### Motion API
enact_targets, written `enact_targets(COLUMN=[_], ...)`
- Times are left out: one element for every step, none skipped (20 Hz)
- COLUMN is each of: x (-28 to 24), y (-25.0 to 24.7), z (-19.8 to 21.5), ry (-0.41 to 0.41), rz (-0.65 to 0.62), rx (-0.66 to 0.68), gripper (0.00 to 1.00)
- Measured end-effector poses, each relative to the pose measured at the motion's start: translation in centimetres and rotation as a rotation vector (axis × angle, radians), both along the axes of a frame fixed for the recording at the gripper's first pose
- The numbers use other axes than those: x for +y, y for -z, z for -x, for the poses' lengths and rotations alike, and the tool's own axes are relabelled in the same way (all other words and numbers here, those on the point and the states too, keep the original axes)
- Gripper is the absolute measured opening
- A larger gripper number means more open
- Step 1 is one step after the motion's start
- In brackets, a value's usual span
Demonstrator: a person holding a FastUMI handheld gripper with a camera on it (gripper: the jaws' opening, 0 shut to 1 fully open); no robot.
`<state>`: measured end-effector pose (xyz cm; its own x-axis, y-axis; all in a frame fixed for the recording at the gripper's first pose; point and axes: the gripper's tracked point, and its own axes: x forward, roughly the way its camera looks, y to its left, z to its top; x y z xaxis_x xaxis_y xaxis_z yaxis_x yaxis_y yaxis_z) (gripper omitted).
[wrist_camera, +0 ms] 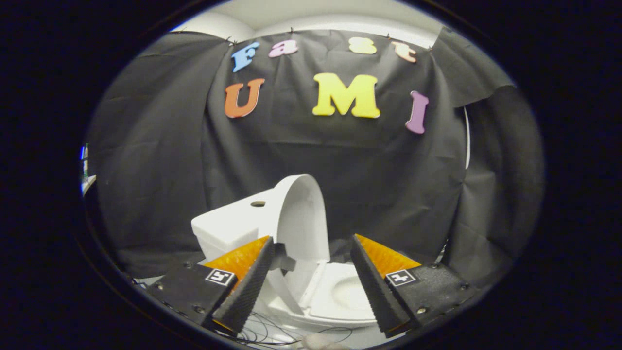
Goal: Open the toilet lid.
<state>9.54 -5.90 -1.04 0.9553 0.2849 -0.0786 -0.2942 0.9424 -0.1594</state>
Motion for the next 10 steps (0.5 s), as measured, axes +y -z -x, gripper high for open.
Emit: enact_targets(x=[-1.4, -2.8, -4.5, -6.1, -7.9, -9.4, -11.1, -12.6, -14.0, -15.3], y=[-0.6, -1.3, -1.6, -1.7, -1.5, -1.2, -0.6, 0.0, 0.5, 1.2], z=[0.2, 0.5, 0.8, 1.0, 1.2, 1.3, 1.5, 1.8, 1.9, 2.0], ry=[0.002, 0.006, 0.013, 0.031, 0.044, 0.059, 0.075, 0.093, 0.105, 0.119], rz=[-0.011, -0.019, -0.019, -0.021, -0.026, -0.033, -0.04, -0.058, -0.079, -0.106], rx=[-0.029, -0.058, -0.082, -0.099, -0.112, -0.118, -0.12, -0.121, -0.117, -0.109], gripper=[1.0, 1.0, 1.0, 1.0, 1.0, 1.0, 1.0, 1.0, 1.0, 1.0])
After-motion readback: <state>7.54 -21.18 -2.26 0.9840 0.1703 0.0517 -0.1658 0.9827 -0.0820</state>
